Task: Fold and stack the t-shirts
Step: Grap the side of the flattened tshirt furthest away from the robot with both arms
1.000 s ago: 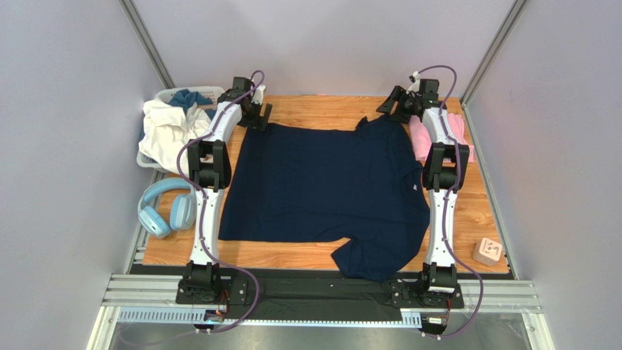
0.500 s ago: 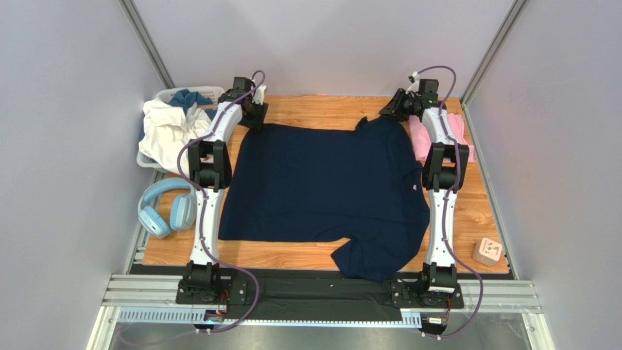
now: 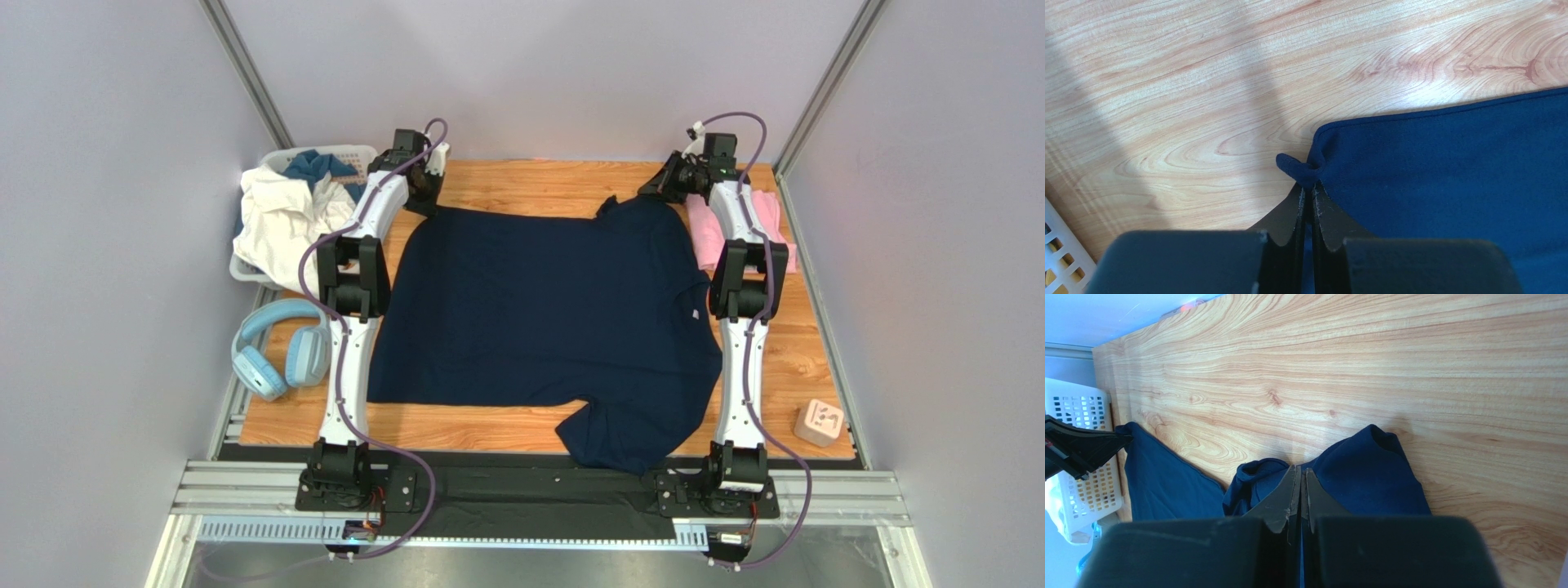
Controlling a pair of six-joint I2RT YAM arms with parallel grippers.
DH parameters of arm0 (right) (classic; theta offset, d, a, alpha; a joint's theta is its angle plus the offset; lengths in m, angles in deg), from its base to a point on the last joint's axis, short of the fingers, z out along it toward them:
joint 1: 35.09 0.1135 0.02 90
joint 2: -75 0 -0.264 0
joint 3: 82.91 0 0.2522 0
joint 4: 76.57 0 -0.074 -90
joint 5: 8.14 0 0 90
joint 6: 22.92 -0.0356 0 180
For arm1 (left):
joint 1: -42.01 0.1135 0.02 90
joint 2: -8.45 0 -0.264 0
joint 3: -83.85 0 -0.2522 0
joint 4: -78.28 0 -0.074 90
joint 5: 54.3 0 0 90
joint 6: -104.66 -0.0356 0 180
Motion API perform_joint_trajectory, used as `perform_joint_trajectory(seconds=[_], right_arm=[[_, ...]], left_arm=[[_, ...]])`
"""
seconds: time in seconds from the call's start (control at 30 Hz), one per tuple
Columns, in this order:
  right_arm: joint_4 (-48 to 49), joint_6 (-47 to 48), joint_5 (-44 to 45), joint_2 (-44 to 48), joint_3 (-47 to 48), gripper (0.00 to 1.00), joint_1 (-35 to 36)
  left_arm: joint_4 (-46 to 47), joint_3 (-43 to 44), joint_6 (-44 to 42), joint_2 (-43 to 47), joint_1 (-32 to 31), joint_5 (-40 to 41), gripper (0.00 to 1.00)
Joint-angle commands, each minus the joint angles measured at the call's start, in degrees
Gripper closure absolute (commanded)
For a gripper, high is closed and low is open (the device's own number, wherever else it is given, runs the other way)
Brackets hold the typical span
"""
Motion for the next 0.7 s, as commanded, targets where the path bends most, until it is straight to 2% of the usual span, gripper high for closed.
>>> perform_joint_trajectory(seconds=[0.0, 0.23, 0.27, 0.3, 0.33, 0.4, 0.43, 0.53, 0.67], right_arm=[[1.10, -1.50, -2.14, 3.58, -0.41, 1.00, -0.35], [0.58, -0.44, -0.56, 6.13, -0.76, 1.00, -0.35], [-0.12, -0.09, 1.10, 6.39, -0.76, 0.92, -0.35], [-0.47, 1.04, 2.16, 6.83, -0.76, 0.77, -0.35], [-0.83, 1.84, 3.47, 7.18, -0.84, 0.50, -0.35], [-0.75, 2.81, 7.87, 8.41, -1.63, 0.40, -0.52], [-0.31, 3.16, 8.75, 8.59, -1.81, 0.28, -0.52], [1.45, 2.90, 8.94, 7.28, -0.59, 0.19, -1.05], [1.71, 2.02, 5.96, 2.80, 3.55, 0.22, -1.66]], left_arm=[[-1.91, -2.24, -1.61, 2.38, 0.26, 1.85, 0.93], [-1.39, -4.36, -1.87, 5.99, 0.97, 2.02, 0.95], [-1.47, -4.45, -1.96, 6.16, 0.97, 1.94, 0.95], [-1.56, -4.53, -2.05, 6.34, 0.97, 1.85, 0.95], [-1.56, -4.80, -1.87, 6.34, 0.97, 1.85, 0.96], [-1.56, -5.24, -1.87, 6.34, 0.97, 1.58, 0.96], [-1.47, -5.59, -1.79, 6.34, 0.97, 1.41, 0.96], [-1.56, -5.59, -1.61, 5.90, 0.97, 0.97, 0.96], [-1.47, -4.98, -1.43, 5.29, 0.97, 0.44, 0.96]])
